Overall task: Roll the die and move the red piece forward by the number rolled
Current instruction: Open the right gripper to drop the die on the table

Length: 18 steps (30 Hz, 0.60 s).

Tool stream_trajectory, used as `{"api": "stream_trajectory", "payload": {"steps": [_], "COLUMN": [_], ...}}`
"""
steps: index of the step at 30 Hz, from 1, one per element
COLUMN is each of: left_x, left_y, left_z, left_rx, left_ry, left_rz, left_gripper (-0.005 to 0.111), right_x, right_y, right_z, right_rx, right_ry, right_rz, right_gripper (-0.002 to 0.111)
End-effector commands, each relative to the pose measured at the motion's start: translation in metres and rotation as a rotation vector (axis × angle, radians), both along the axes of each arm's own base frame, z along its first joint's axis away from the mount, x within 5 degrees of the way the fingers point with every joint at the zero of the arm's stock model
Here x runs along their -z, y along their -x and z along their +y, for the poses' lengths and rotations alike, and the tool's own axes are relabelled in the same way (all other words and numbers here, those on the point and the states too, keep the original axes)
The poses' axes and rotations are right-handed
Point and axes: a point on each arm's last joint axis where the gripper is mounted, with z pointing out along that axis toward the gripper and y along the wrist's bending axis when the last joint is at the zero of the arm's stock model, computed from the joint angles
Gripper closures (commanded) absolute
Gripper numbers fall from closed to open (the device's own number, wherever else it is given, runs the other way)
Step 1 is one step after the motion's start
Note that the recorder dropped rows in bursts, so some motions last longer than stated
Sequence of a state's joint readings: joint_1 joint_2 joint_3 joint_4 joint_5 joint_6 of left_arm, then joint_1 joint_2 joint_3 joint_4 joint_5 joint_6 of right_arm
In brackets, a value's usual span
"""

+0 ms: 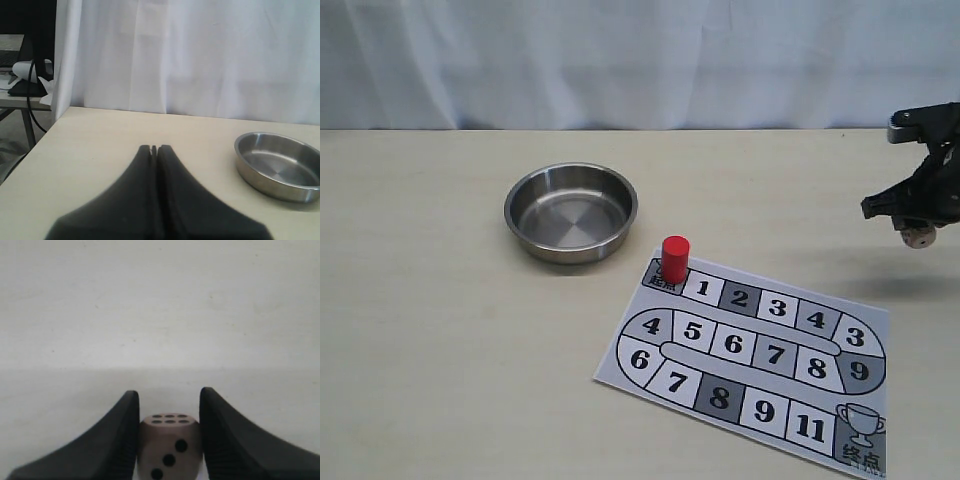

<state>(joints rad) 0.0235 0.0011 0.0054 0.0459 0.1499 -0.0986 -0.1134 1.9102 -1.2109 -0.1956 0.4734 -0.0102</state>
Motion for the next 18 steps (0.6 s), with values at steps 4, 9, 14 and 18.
{"api": "stream_trajectory", "payload": {"steps": [4,9,14,18], "left_x": [-0.002,-0.002,-0.002,-0.002], "left_y": [0.0,0.0,0.0,0.0], "left_z": [0.0,0.0,0.0,0.0], "left_rx": [0.0,0.0,0.0,0.0], "left_ry": [0.003,0.003,0.003,0.003], "left_rz": [-0.012,-0.012,-0.012,-0.012], "left_gripper": [0.107,0.107,0.107,0.107], "right_x": [-0.001,-0.005,-0.007,-0.009], "right_y": [-0.002,-0.002,-0.005,-0.007], "right_z": [0.018,0.036,0.036,0.033], "right_rx": [-0.029,-0.139,-0.141,-0.119], "right_ry": [-0.212,-0.379,-0.383,-0.369], "right_rz": [-0.046,-0.044,-0.082,-0.112], "right_gripper": [0.056,0.033,0.033,0.033]}}
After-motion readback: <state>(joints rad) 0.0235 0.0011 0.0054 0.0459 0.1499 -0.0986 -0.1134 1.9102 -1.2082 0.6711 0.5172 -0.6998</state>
